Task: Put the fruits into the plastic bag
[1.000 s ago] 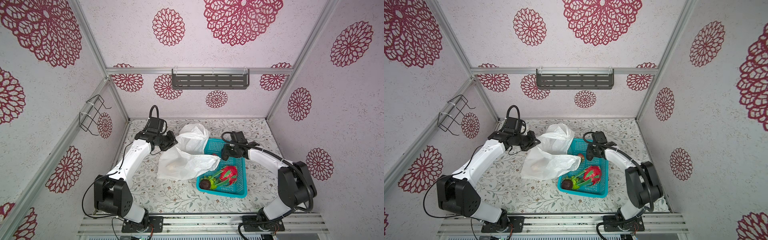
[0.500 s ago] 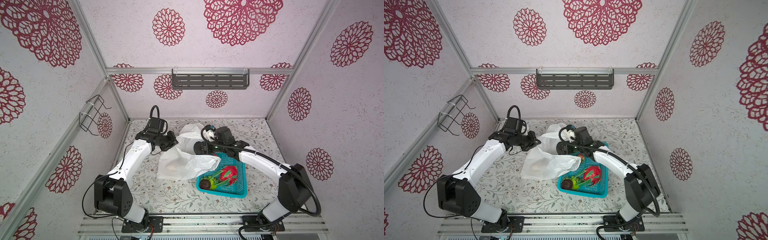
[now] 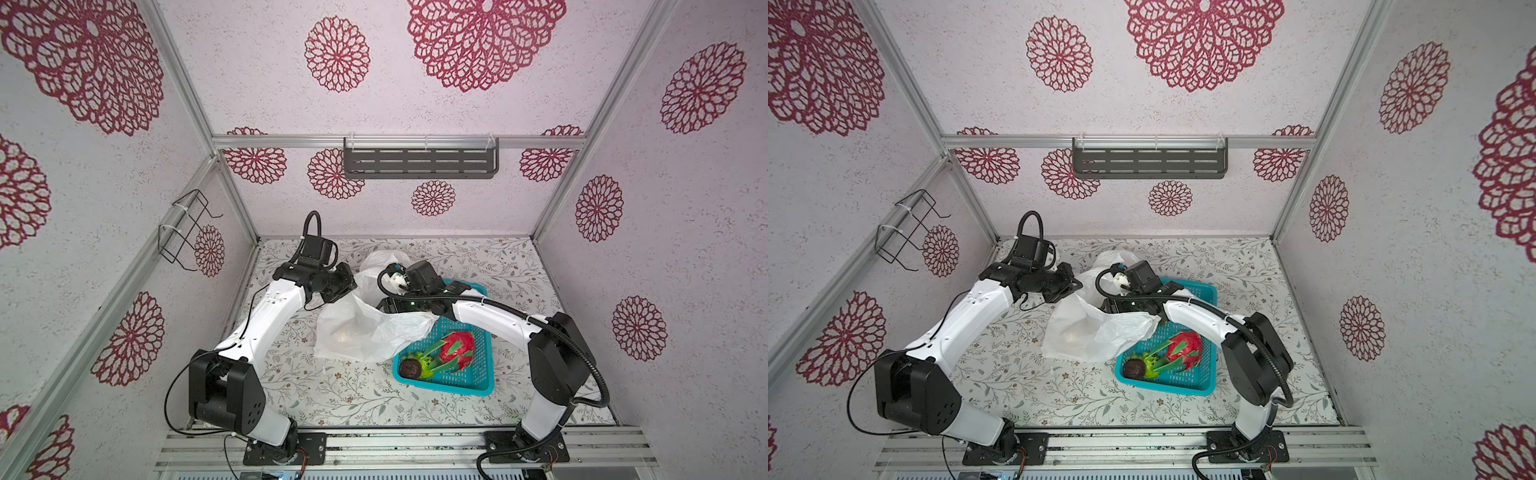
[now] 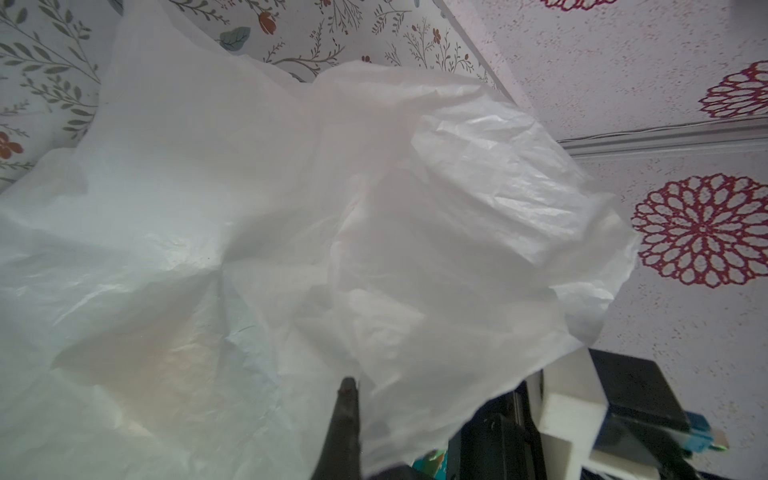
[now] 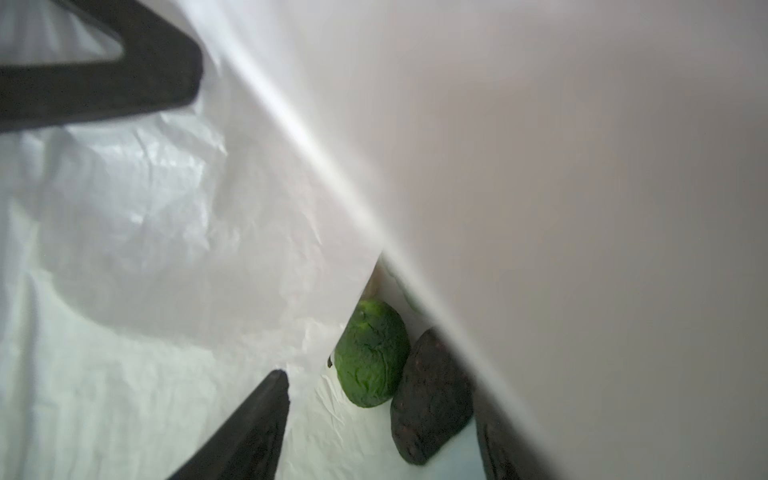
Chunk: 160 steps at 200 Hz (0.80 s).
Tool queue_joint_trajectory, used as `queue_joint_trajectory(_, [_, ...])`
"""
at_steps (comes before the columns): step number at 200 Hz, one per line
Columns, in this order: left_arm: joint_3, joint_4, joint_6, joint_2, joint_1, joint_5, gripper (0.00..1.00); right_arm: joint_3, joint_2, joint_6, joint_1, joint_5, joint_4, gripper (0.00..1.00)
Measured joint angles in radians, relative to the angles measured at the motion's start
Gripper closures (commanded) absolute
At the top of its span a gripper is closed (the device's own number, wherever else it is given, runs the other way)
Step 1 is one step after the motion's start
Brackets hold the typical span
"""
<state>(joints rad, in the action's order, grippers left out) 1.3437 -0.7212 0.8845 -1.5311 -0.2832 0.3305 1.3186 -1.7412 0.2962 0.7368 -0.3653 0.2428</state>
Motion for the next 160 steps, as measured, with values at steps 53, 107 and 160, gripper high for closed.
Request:
queue_joint_trajectory(53, [0.013,-0.004,0.010,0.000,-0.007,-0.023,1.00,-0.097,0.162,0.014,-0.056,0.084,-0.069,0.25])
queue_joint_trajectory(107, [0.048,-0.031,0.014,-0.002,-0.015,-0.040,1.00,-0.341,0.395,0.167,-0.251,0.225,-0.279,0.23])
queue_joint_trajectory(160, [0.060,-0.055,0.021,-0.013,-0.030,-0.054,1.00,-0.455,0.378,0.255,-0.312,0.353,-0.253,0.23])
